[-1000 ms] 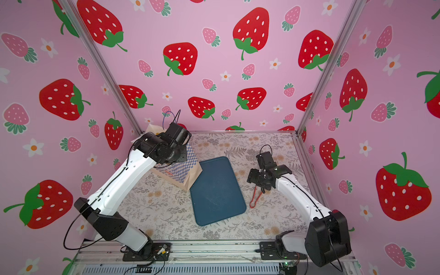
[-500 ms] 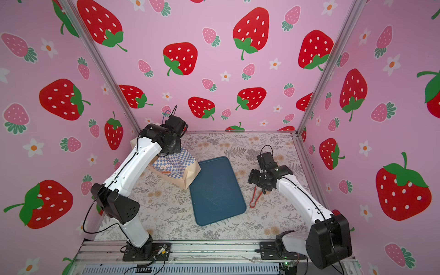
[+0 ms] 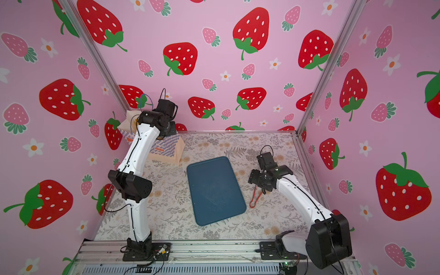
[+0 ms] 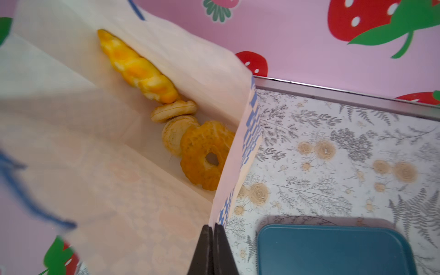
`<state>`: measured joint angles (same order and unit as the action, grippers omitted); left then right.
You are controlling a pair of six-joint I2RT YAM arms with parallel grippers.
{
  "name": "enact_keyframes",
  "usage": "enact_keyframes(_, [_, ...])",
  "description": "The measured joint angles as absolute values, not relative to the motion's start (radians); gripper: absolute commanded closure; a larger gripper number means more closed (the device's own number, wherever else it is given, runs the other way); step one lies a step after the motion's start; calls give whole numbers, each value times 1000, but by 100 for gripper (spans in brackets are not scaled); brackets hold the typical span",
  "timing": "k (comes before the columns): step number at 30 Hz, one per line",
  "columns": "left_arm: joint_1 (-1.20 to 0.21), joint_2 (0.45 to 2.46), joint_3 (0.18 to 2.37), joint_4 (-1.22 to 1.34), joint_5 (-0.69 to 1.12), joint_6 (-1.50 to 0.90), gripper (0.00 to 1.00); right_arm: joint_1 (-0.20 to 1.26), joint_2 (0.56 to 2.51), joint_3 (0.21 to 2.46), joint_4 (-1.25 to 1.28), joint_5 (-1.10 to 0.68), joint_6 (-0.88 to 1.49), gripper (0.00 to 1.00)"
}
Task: Pack bread into a paper bag
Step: Move the paper bag to the corner of the board.
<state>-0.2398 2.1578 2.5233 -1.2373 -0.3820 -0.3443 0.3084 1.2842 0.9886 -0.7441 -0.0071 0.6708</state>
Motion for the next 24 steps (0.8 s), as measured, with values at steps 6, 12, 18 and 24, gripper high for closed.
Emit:
enact_keyframes(6, [-242, 2231, 2616, -1218, -297, -365, 60, 308, 1293, 989, -744, -2, 689, 23])
enact_keyframes(12, [-242, 2119, 2571, -1184, -299, -365, 1, 308, 1305, 987, -744, -7, 699, 21])
enact_keyframes(18, [-247, 1747, 2340, -1062, -331, -371, 0, 308, 1299, 987, -750, 9, 686, 0])
enact_keyframes(24, [-260, 1084, 1608, -643, -422, -337, 0, 310, 1197, 987, -755, 161, 613, 0])
